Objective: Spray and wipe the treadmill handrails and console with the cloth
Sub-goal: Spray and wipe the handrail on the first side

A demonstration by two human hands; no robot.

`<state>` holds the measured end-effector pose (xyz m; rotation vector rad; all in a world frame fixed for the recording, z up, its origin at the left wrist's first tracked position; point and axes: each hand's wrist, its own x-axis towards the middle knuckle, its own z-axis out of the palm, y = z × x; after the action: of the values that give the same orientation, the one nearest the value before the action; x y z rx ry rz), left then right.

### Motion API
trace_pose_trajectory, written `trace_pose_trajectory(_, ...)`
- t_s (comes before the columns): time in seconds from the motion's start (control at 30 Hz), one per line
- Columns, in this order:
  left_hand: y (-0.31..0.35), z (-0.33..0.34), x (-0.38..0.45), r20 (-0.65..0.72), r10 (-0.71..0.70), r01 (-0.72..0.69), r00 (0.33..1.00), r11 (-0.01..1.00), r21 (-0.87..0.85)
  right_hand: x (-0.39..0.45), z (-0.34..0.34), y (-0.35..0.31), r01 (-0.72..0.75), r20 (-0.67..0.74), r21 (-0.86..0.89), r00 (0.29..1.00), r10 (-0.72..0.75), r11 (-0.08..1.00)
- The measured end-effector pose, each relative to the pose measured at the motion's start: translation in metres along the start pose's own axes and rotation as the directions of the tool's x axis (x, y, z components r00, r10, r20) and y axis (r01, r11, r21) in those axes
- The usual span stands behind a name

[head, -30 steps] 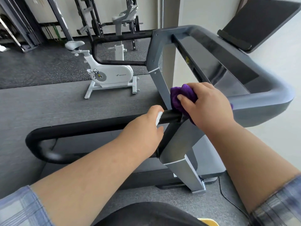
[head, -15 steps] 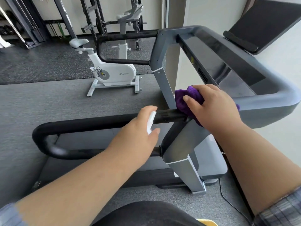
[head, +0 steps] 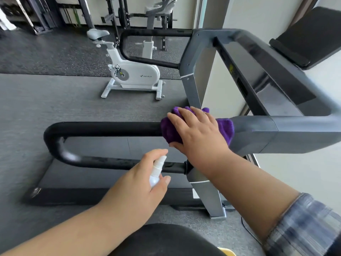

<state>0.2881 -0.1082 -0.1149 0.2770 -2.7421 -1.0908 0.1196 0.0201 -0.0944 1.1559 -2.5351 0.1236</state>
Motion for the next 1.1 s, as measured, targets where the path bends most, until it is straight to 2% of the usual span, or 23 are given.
trace_pose_trajectory(0.07,0.003,0.005,-0.002,0.017,0.015,-0.014,1.000,1.000,-0.008,0.007,0.000,-0.007,0.028,0.045,0.008,0.999,-0.028,1.000)
trace_pose_trajectory(0.2,0.006,0.008,-0.006,0.014,0.023,-0.023,1.000,1.000,-0.015,0.001,-0.011,0.021,-0.069,0.078,0.072,0.995,0.063,0.995)
trace_pose_trajectory(0.3,0.003,0.002,-0.011,-0.038,0.021,-0.021,0.999,1.000,-0.022,-0.010,-0.012,0.040,-0.085,0.065,0.026,0.994,0.084,0.996)
trace_pose_trajectory(0.4,-0.001,-0.004,-0.018,-0.056,0.005,-0.007,0.998,0.999,-0.040,-0.009,-0.008,0.030,-0.095,0.049,-0.015,0.994,0.096,0.995)
trace_pose_trajectory(0.67,0.004,0.005,-0.024,-0.029,0.027,-0.029,0.999,0.997,-0.070,0.028,-0.002,-0.028,0.045,0.078,0.030,0.996,-0.047,0.999)
trace_pose_trajectory(0.9,-0.003,0.008,-0.023,-0.055,0.055,-0.058,0.997,0.996,-0.063,0.004,-0.014,0.031,-0.067,0.110,0.116,0.992,0.054,0.991)
trace_pose_trajectory(1.1,-0.023,-0.004,-0.028,-0.077,0.028,-0.034,0.997,0.996,-0.085,0.005,-0.009,0.025,-0.053,0.056,0.078,0.997,0.049,0.996)
